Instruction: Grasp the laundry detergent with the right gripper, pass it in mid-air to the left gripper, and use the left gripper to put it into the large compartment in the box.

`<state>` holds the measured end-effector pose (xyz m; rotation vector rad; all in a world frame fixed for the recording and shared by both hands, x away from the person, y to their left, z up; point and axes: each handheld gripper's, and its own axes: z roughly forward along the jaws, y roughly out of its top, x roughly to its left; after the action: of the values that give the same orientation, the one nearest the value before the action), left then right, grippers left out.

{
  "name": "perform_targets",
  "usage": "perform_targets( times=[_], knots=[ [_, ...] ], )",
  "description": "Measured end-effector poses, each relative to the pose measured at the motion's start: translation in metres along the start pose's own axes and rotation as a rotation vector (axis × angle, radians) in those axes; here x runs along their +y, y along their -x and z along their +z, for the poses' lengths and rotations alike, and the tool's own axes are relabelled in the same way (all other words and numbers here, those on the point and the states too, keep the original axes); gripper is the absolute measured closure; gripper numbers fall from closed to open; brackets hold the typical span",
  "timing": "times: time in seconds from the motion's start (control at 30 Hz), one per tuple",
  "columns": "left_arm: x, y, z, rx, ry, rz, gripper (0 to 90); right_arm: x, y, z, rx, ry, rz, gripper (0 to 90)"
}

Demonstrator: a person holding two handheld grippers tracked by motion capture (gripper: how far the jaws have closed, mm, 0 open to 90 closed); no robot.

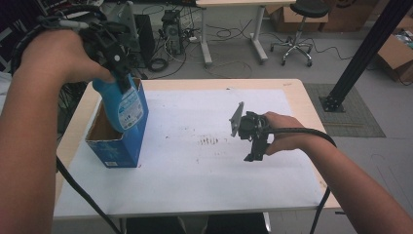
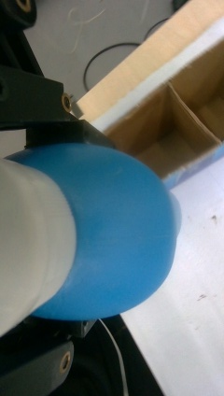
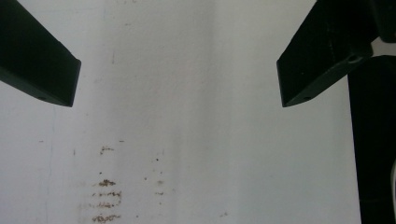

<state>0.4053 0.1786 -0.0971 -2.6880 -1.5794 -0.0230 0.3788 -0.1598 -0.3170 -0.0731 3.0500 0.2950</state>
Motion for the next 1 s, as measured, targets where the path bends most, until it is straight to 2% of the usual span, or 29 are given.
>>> perform_targets(
  times=[0.13,0.23,0.27,0.3,0.33,0.4,0.47,0.53,0.57,0.63,0.73,1.0],
  knots=[
    [-0.004,-0.016,-0.003,0.010,0.013,-0.131,38.4,-0.003,0.000,0.002,0.000,-0.014,-0.003,0.0],
    [-0.005,-0.024,-0.003,0.012,0.026,-0.197,38.4,-0.004,0.000,0.002,0.000,-0.012,-0.002,0.0],
    [-0.005,-0.024,-0.003,0.012,0.026,-0.197,38.4,-0.004,0.000,0.002,0.002,-0.010,-0.001,0.0],
    [-0.006,-0.030,-0.003,0.007,0.035,-0.246,38.4,-0.004,0.000,0.002,0.002,-0.012,-0.003,0.0],
    [-0.006,-0.030,-0.003,0.007,0.035,-0.246,38.4,-0.004,0.000,0.002,-0.001,-0.013,-0.004,0.0],
    [-0.007,-0.035,-0.003,0.001,0.047,-0.300,38.4,-0.004,0.000,0.002,0.000,-0.011,-0.004,0.0],
    [-0.007,-0.038,-0.001,0.015,0.044,-0.329,38.4,-0.004,0.000,0.002,-0.001,-0.009,-0.005,0.0],
    [-0.007,-0.042,0.003,0.023,0.038,-0.381,38.4,-0.004,0.001,0.003,0.000,-0.010,-0.005,0.0],
    [-0.007,-0.042,0.003,0.023,0.038,-0.381,38.4,-0.004,0.001,0.003,0.000,-0.010,-0.005,0.0],
    [-0.008,-0.046,0.006,0.022,0.038,-0.418,38.4,-0.003,0.001,0.004,0.001,-0.011,-0.006,0.0],
    [-0.009,-0.051,0.009,0.021,0.040,-0.451,38.4,-0.002,0.001,0.004,0.001,-0.011,-0.009,0.0],
    [-0.013,-0.063,0.021,0.028,0.036,-0.484,38.4,-0.003,0.000,0.006,0.008,-0.011,-0.009,0.0]
  ],
)
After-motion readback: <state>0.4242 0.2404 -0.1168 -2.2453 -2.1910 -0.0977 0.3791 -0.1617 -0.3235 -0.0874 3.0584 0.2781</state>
